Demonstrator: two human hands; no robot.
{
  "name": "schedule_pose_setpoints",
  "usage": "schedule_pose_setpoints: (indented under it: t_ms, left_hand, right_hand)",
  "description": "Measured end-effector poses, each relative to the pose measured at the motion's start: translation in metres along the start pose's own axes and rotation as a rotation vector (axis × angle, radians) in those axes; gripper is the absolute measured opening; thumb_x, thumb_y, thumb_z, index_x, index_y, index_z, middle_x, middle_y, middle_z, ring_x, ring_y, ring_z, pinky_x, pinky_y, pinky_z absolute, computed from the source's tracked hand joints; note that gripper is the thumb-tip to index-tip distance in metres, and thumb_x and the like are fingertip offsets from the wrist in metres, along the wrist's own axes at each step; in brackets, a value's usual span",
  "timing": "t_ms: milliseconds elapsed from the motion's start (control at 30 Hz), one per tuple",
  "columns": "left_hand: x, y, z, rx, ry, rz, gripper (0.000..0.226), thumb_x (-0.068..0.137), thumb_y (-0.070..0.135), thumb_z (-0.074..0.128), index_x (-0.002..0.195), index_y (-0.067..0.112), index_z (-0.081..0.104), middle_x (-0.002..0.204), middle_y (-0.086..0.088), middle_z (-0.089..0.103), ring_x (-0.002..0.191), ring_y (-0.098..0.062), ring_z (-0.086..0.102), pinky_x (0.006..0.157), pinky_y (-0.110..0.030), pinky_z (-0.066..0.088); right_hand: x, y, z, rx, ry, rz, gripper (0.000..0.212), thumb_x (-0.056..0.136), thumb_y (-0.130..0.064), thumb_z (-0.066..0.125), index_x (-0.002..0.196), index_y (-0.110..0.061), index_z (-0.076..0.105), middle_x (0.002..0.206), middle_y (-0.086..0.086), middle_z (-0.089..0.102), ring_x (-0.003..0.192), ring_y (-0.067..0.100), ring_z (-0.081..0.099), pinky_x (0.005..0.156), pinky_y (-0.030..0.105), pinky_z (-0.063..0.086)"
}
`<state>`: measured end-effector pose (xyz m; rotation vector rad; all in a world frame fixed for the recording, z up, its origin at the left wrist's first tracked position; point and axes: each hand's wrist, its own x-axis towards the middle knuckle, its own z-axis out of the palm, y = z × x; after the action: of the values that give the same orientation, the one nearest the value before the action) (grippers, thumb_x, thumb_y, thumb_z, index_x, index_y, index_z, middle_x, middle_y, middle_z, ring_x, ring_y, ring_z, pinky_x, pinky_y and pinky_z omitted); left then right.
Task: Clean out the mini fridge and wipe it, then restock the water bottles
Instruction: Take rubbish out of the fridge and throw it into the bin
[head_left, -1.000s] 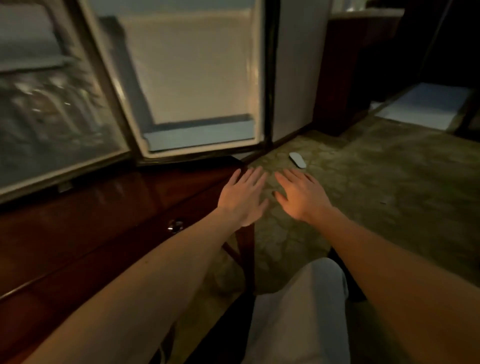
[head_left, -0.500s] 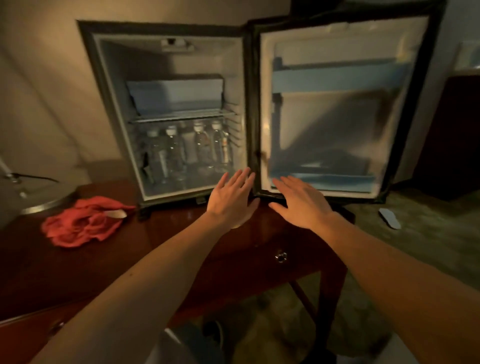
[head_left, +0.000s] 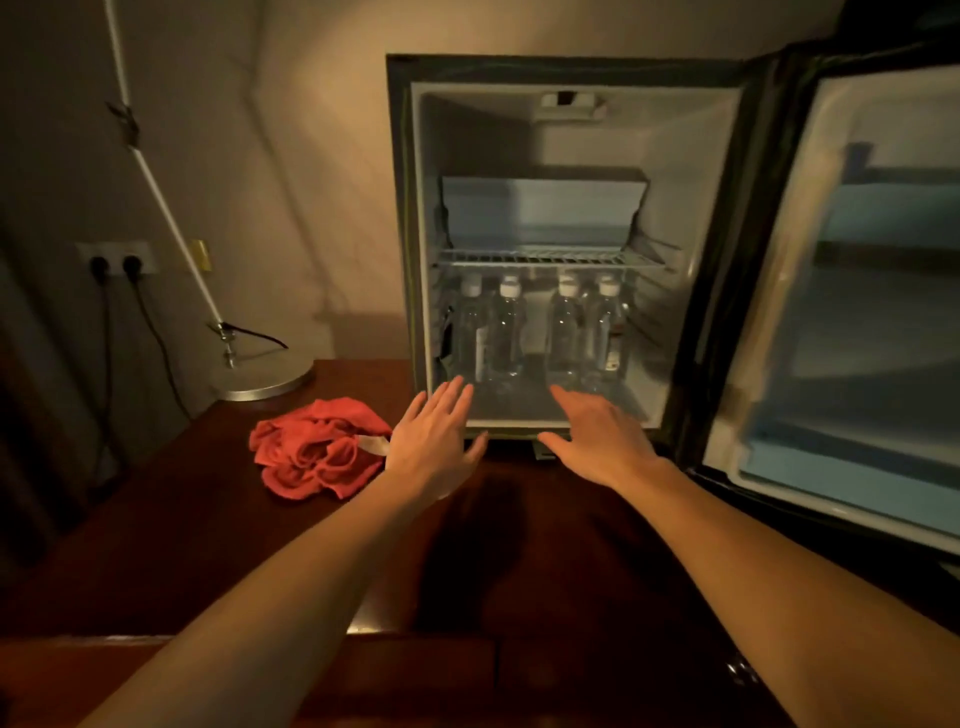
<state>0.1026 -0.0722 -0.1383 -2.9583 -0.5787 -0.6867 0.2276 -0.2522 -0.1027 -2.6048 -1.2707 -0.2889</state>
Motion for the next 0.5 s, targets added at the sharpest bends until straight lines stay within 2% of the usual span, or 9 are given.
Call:
schedule_pose_setpoints:
  t_ms: [133, 267, 367, 500]
  left_hand:
    - [0.013, -0.021, 0.01, -0.06, -0.004, -0.049, 0.072, 0.096, 0.05, 0.045, 0.154, 0.013, 0.025, 0.161, -0.006, 0.025, 0.146, -0.02, 0.028, 0.117, -0.032, 0.025]
    - [0.025, -0.026, 0.019, -0.085, -0.001, -0.041, 0.07, 0.096, 0.042, 0.05, 0.153, 0.01, 0.026, 0.158, -0.009, 0.03, 0.144, -0.022, 0.031, 0.115, -0.031, 0.029]
    - [0.033, -0.028, 0.024, -0.092, 0.022, -0.012, 0.066, 0.095, 0.035, 0.053, 0.15, 0.007, 0.032, 0.155, -0.01, 0.036, 0.142, -0.023, 0.035, 0.114, -0.031, 0.029]
    - [0.035, -0.032, 0.035, -0.108, 0.092, 0.039, 0.058, 0.088, 0.028, 0.06, 0.139, 0.005, 0.048, 0.142, -0.011, 0.052, 0.131, -0.025, 0.049, 0.106, -0.034, 0.041]
  right_hand:
    - [0.043, -0.021, 0.018, 0.064, -0.024, 0.01, 0.066, 0.093, -0.048, 0.057, 0.148, -0.019, 0.034, 0.138, 0.008, 0.054, 0.126, 0.028, 0.051, 0.096, 0.04, 0.046]
    - [0.077, -0.04, 0.036, 0.13, -0.019, 0.004, 0.061, 0.089, -0.05, 0.061, 0.14, -0.021, 0.045, 0.124, 0.01, 0.063, 0.113, 0.031, 0.06, 0.089, 0.04, 0.051]
    - [0.099, -0.05, 0.046, 0.246, -0.041, 0.006, 0.051, 0.088, -0.043, 0.063, 0.134, -0.025, 0.051, 0.122, 0.009, 0.064, 0.109, 0.03, 0.062, 0.087, 0.037, 0.052]
    - [0.123, -0.065, 0.06, 0.454, -0.065, 0.061, 0.039, 0.086, -0.043, 0.061, 0.123, -0.03, 0.058, 0.118, 0.006, 0.066, 0.106, 0.028, 0.063, 0.09, 0.039, 0.052]
